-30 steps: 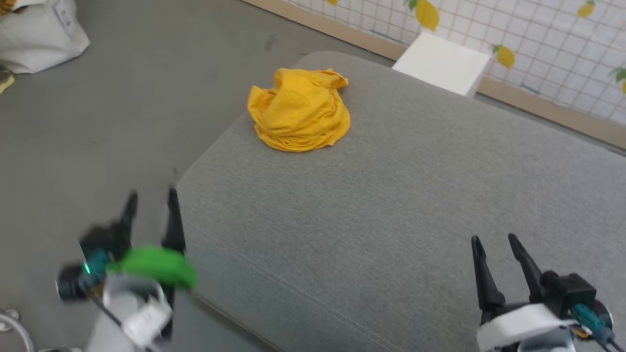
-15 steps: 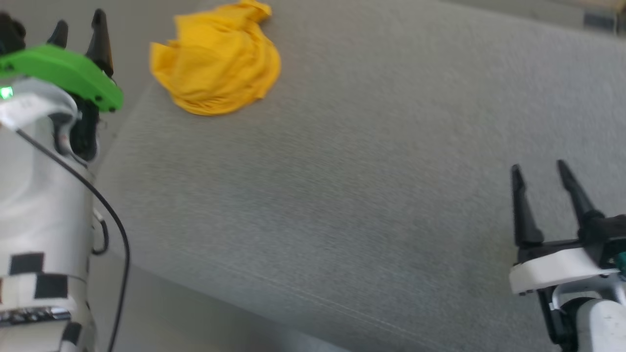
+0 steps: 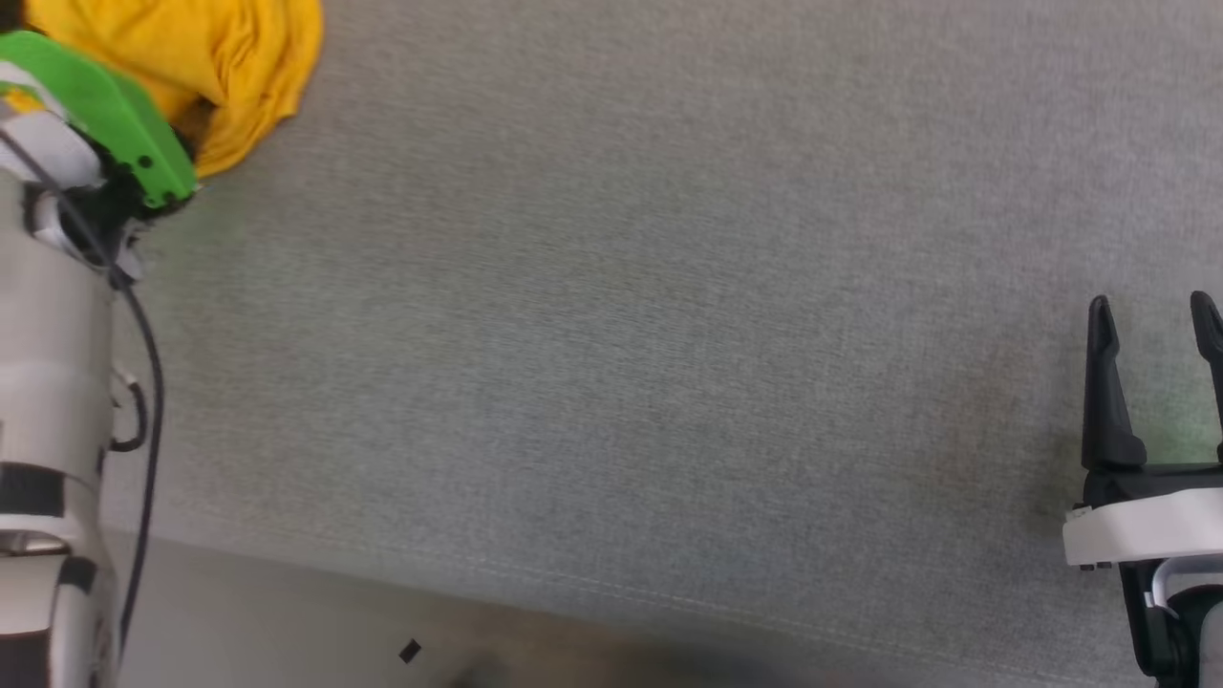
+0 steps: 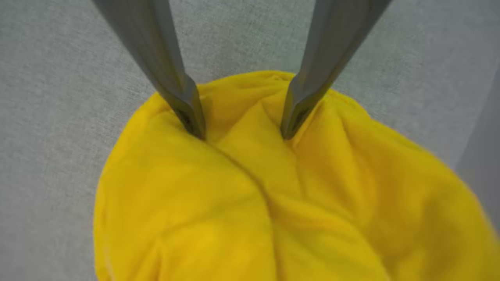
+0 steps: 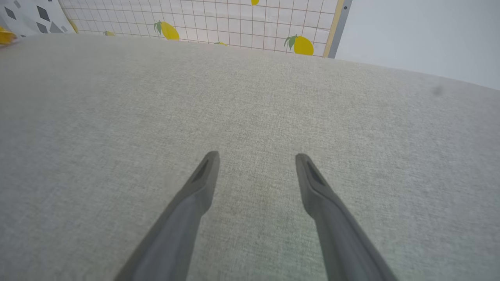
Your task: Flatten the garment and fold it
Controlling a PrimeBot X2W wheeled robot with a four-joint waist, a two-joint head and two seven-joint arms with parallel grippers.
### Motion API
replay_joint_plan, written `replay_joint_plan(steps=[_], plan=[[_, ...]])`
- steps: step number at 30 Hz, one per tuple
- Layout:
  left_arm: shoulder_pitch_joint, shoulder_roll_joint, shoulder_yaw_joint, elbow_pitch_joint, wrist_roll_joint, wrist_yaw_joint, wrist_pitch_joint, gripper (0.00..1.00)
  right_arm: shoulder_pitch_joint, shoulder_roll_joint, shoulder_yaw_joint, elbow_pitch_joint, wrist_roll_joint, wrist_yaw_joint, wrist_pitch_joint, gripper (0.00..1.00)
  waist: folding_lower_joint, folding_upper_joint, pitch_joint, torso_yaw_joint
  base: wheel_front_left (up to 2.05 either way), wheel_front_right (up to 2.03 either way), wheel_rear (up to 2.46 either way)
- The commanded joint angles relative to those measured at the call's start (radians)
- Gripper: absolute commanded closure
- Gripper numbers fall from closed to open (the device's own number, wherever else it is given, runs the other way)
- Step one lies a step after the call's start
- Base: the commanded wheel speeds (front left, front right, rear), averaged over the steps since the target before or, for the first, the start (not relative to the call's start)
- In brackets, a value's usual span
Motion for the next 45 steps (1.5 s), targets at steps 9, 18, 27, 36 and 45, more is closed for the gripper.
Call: replay_joint_plan(steps=[9, 18, 27, 36, 45], plan=[[0.033, -0.077, -0.019, 0.044, -0.063, -0.007, 0.006, 1.0, -0.004, 0.0, -0.006, 0.0, 0.007, -0.001, 0.004, 0.0, -0.0002, 0.0, 0.061, -0.027, 0.0, 0.0, 0.0], [-0.025, -0.016, 0.003, -0.006, -0.047, -0.007, -0.338, 1.0, -0.003, 0.0, 0.019, 0.082, 0.028, -0.001, -0.017, 0.0, -0.0002, 0.0, -0.077, 0.003, 0.0, 0.0, 0.0], [-0.159, 0.032, -0.083, -0.166, -0.016, -0.007, -0.451, 1.0, 0.012, 0.0, 0.047, 0.228, 0.092, -0.001, -0.091, 0.0, -0.0002, 0.0, -0.293, -0.049, 0.0, 0.0, 0.0], [-0.227, -0.053, -0.207, -0.392, -0.117, -0.007, -0.347, 1.0, 0.03, 0.0, 0.046, 0.327, 0.135, -0.001, -0.145, 0.0, -0.0002, 0.0, -0.406, -0.166, 0.0, 0.0, 0.0], [-0.067, -0.164, -0.351, -0.462, -0.159, -0.007, -0.3, 1.0, 0.029, 0.0, 0.011, 0.35, 0.172, -0.001, -0.168, 0.0, -0.0002, 0.0, -0.398, -0.279, 0.0, 0.0, 0.0]])
